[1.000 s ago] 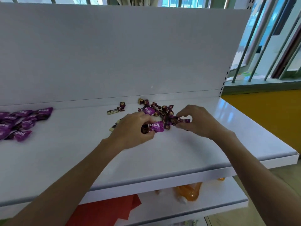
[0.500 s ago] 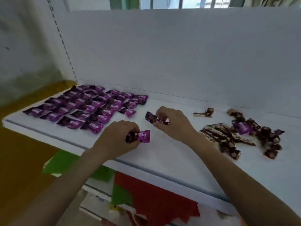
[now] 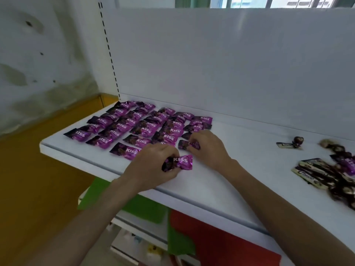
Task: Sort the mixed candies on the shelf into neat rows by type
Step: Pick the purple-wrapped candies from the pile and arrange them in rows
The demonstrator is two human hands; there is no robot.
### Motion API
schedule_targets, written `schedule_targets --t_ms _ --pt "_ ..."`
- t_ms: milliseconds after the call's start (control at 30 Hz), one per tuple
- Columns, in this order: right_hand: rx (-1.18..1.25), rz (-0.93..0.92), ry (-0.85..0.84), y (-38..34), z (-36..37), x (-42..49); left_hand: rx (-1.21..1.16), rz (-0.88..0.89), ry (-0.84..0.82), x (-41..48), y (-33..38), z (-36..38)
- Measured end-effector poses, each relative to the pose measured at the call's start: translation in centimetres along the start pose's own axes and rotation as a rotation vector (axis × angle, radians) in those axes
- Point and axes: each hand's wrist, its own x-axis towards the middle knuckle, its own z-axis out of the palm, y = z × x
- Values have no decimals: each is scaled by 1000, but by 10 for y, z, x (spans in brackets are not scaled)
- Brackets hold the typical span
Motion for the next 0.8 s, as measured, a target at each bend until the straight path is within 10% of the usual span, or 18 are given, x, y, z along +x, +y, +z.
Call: schedule_targets --t_ms 300,800 --pt "429 -39 96 -32 -32 -10 -84 21 37 9 -19 0" --pt "398 21 -152 -20 -30 -57 -75 131 190 -2 -5 37"
